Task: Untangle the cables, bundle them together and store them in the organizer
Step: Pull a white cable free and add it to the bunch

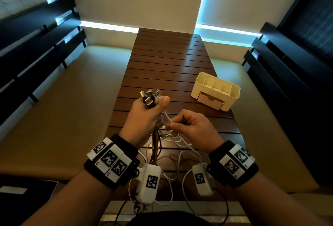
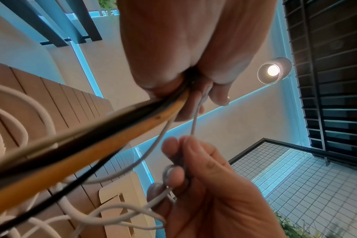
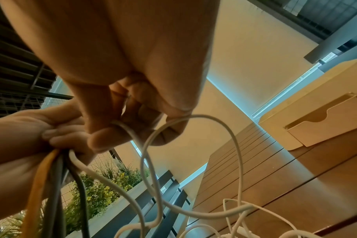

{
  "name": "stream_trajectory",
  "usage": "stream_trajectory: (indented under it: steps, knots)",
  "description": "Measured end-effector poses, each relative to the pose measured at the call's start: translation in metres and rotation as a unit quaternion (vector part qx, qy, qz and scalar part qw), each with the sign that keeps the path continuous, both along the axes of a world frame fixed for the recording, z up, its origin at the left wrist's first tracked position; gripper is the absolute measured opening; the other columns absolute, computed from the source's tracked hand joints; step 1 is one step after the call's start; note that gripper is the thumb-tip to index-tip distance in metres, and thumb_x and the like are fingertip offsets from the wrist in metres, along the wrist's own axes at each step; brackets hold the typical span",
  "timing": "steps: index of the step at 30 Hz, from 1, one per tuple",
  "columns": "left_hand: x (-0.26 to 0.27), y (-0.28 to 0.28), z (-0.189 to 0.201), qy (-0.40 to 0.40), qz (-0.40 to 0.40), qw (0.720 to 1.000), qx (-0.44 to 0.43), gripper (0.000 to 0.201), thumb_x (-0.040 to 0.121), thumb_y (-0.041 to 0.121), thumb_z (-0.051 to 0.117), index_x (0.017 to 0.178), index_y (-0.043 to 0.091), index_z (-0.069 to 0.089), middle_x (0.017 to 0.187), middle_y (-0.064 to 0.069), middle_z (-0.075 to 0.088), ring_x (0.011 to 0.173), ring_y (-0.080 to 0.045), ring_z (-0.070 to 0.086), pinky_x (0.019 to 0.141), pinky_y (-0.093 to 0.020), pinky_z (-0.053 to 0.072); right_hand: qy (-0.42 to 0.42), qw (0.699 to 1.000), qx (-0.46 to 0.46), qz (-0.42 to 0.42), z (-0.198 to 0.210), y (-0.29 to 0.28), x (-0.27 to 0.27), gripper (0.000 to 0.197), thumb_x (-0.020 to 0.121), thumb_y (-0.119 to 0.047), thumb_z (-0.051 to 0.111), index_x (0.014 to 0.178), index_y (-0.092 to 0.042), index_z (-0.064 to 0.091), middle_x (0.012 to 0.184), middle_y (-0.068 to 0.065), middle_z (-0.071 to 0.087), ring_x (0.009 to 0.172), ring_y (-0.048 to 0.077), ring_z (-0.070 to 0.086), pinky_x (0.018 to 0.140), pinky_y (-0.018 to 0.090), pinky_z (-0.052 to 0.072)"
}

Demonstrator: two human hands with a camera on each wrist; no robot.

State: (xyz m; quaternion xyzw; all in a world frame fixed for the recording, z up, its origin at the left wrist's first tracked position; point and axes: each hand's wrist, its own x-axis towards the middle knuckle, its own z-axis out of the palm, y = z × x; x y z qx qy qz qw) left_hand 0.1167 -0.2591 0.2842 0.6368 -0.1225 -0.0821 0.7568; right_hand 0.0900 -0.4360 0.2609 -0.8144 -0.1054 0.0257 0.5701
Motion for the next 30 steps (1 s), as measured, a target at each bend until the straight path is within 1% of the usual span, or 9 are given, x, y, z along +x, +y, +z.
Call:
stream_trajectory:
  steps: [3, 7, 10, 13, 15, 18, 23, 28, 30]
  knots:
    - [0.0, -0.001, 0.001, -0.021, 0.009, 0.999, 0.027, 0.024, 0.096, 0.028, 0.06, 0.09, 0.006, 0.054, 0.06, -0.001, 0.035, 0.049, -0.011, 0.035, 0.049, -0.024, 0.039, -0.012, 1.0, 0.003, 0.007, -0.002, -0.001, 0.0, 0.003, 0.09, -0.012, 0.07, 0.091, -0.01, 0.069, 0.085, 0.004, 0.073, 0.074, 0.016, 0.069, 0.074, 0.031, 0.057]
    - [0.001, -0.008, 0.001, -0.069, 0.067, 0.989, 0.113, 0.04, 0.093, 0.045, 0.056, 0.078, 0.008, 0.051, 0.057, 0.0, 0.044, 0.05, -0.011, 0.044, 0.055, -0.03, 0.044, -0.021, 0.999, 0.027, 0.02, -0.002, -0.002, 0.0, 0.003, 0.089, -0.012, 0.069, 0.092, -0.01, 0.068, 0.086, 0.007, 0.073, 0.075, 0.015, 0.069, 0.074, 0.031, 0.058]
    - [-0.001, -0.012, 0.003, -0.098, 0.098, 0.971, 0.195, 0.047, 0.087, 0.056, 0.048, 0.079, 0.01, 0.054, 0.064, -0.005, 0.053, 0.052, -0.007, 0.051, 0.054, -0.017, 0.046, -0.027, 0.999, 0.032, 0.023, -0.001, -0.002, -0.001, 0.007, 0.089, -0.011, 0.069, 0.094, -0.007, 0.068, 0.085, 0.0, 0.073, 0.075, 0.012, 0.069, 0.073, 0.026, 0.056]
    - [-0.001, -0.016, 0.002, -0.035, 0.101, 0.988, 0.112, 0.046, 0.089, 0.049, 0.051, 0.099, 0.006, 0.062, 0.083, -0.012, 0.068, 0.069, -0.011, 0.068, 0.059, -0.014, 0.052, -0.019, 0.999, 0.039, 0.021, -0.002, 0.0, -0.003, 0.004, 0.09, -0.01, 0.068, 0.094, -0.012, 0.066, 0.086, -0.002, 0.073, 0.076, 0.011, 0.07, 0.073, 0.026, 0.057]
    - [-0.002, -0.017, 0.003, -0.004, 0.076, 0.997, 0.022, 0.035, 0.096, 0.04, 0.052, 0.093, 0.006, 0.062, 0.081, -0.012, 0.068, 0.075, -0.02, 0.071, 0.066, -0.025, 0.057, -0.015, 0.999, 0.034, 0.01, -0.005, 0.001, -0.003, 0.008, 0.09, -0.012, 0.069, 0.092, -0.018, 0.063, 0.089, -0.003, 0.073, 0.079, 0.012, 0.07, 0.075, 0.031, 0.059]
    - [-0.004, -0.015, 0.009, 0.006, 0.05, 0.996, -0.069, 0.029, 0.096, 0.038, 0.051, 0.082, 0.012, 0.053, 0.066, -0.004, 0.053, 0.063, -0.022, 0.062, 0.068, -0.038, 0.058, -0.001, 0.998, -0.064, 0.01, -0.016, -0.004, 0.001, 0.013, 0.089, -0.018, 0.07, 0.091, -0.027, 0.061, 0.091, -0.009, 0.07, 0.08, 0.002, 0.066, 0.074, 0.026, 0.055]
    - [-0.005, -0.007, 0.024, -0.004, 0.072, 0.987, -0.143, 0.031, 0.096, 0.04, 0.048, 0.077, 0.016, 0.048, 0.059, 0.003, 0.036, 0.049, -0.01, 0.036, 0.049, -0.024, 0.039, -0.016, 0.976, -0.217, 0.004, -0.059, -0.035, 0.014, 0.012, 0.092, -0.013, 0.064, 0.092, -0.025, 0.064, 0.097, -0.013, 0.06, 0.088, 0.0, 0.058, 0.079, 0.022, 0.049]
    - [-0.002, 0.007, 0.037, -0.004, 0.104, 0.984, -0.147, 0.034, 0.102, 0.038, 0.044, 0.074, 0.019, 0.049, 0.057, 0.005, 0.037, 0.047, -0.009, 0.032, 0.045, -0.022, 0.033, 0.068, 0.919, -0.369, -0.12, -0.09, -0.082, 0.027, 0.009, 0.094, -0.021, 0.061, 0.086, -0.024, 0.062, 0.097, -0.009, 0.054, 0.096, 0.016, 0.058, 0.084, 0.033, 0.05]
    - [-0.003, 0.007, 0.037, 0.0, 0.106, 0.985, -0.136, 0.035, 0.103, 0.037, 0.043, 0.074, 0.018, 0.048, 0.058, 0.005, 0.037, 0.047, -0.009, 0.033, 0.046, -0.022, 0.034, 0.085, 0.918, -0.365, -0.127, -0.081, -0.085, 0.029, 0.007, 0.093, -0.02, 0.062, 0.096, -0.026, 0.062, 0.108, -0.011, 0.05, 0.105, 0.015, 0.055, 0.087, 0.029, 0.046]
